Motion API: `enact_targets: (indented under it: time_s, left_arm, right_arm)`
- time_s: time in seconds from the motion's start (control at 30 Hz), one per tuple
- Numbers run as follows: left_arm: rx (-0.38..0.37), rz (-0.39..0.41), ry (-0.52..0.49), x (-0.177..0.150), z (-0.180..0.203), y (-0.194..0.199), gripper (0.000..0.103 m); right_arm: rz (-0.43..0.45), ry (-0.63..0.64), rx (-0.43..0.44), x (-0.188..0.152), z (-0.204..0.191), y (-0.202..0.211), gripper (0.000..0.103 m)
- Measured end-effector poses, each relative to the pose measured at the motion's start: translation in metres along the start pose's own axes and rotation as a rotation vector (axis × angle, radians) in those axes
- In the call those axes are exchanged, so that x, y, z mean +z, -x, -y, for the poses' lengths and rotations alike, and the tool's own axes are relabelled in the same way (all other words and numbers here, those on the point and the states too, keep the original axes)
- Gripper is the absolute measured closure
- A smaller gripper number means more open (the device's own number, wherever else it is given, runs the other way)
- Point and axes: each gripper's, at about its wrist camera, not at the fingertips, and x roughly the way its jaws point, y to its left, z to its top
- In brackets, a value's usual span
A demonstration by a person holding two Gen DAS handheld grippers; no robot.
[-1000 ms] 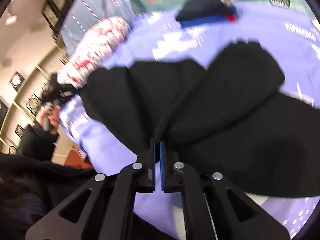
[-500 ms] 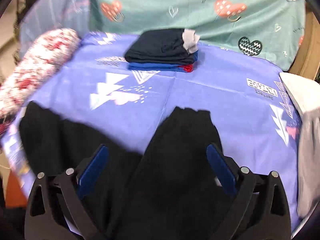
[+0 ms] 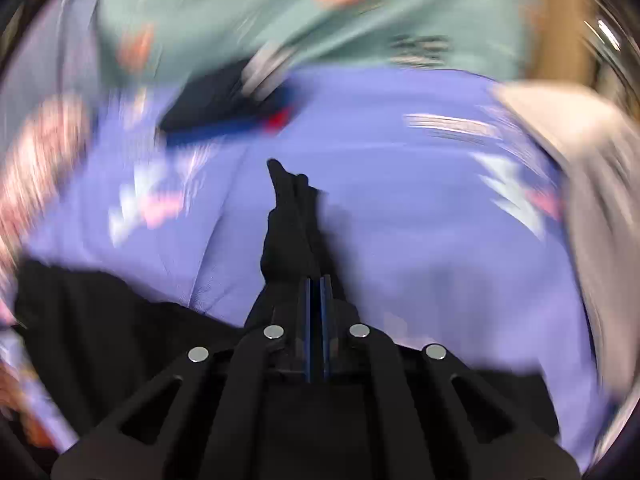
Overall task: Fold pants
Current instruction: 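Press the folded pants flat with the left tool while the right tool releases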
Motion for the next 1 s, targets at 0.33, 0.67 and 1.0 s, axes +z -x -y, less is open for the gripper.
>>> enact_targets:
  time_s: [0.33,0.67,1.0]
  left_arm:
    - [0.0,-0.023,0.007,0.006,0.007,-0.005,0.055]
    - [0.06,-0.044,-0.033,-0.002,0.006,-0.001,0.061]
    - [0.089,0.013,-0.16,0.0,0.04,0.036,0.034]
  right_arm:
    - [0.028,-0.398,0.09,-0.134,0.114,0.085,0.096]
    - [-0.096,-0.403,-0.091,-0.109,0.135,0.045,0.089]
    - [0.061,-0.077,0.148,-0.021,0.022,0.091,0.048]
